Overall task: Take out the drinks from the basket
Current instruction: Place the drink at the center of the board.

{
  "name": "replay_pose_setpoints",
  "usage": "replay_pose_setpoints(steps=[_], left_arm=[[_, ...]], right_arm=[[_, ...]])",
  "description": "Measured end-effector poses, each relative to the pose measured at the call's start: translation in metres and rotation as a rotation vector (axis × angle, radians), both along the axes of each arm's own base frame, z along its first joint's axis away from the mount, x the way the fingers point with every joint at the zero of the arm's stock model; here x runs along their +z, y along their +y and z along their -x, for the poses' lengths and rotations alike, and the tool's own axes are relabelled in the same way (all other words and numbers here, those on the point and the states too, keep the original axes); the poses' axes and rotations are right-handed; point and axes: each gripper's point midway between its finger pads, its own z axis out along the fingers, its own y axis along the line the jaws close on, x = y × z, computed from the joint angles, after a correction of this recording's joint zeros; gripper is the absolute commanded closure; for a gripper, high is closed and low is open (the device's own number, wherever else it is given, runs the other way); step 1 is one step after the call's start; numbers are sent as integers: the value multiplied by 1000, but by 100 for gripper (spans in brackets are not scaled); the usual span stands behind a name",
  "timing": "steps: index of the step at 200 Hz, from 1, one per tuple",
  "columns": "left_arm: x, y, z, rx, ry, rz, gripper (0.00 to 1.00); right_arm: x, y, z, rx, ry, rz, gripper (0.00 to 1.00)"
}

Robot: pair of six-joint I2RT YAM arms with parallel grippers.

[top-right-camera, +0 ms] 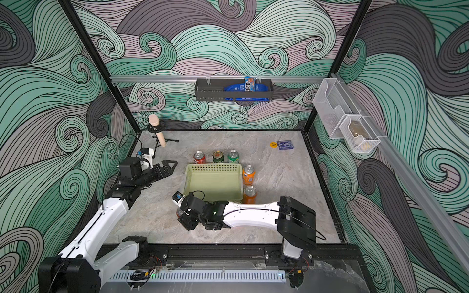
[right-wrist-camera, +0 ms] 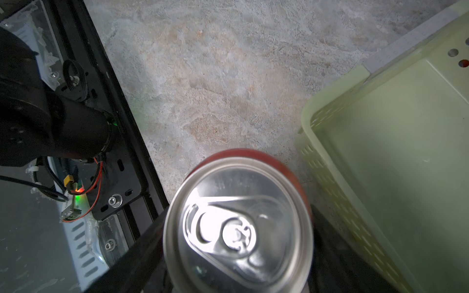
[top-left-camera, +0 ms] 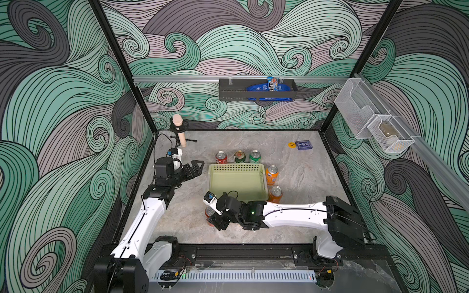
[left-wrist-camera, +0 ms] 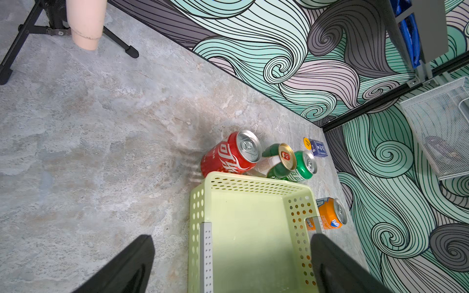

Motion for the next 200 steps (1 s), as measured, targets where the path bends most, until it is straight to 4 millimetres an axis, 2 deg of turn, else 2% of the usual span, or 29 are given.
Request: replay_pose_setpoints(steps=[55,95,128,149,182,200], left_arm=[[0,0,0,0,-1,0,1],[2,0,0,1,-5,0,1],[4,1,1,4,-13,-2,1],[4,1,1,7,-15,-3,1],[5,3,0,14,-17,-7,1],[5,4,0,22,-18,-12,1]], right_arm=[[-10,3,-2,-9,-13,14,44],[-18,3,-4,-19,-17,31,33],[-18,3,-5,-25,-22,32,26],[-18,4,-5,-23,-26,27,15],[-14,8,-6,-25,-34,4,12],[-12,8,-5,-22,-36,1,5]])
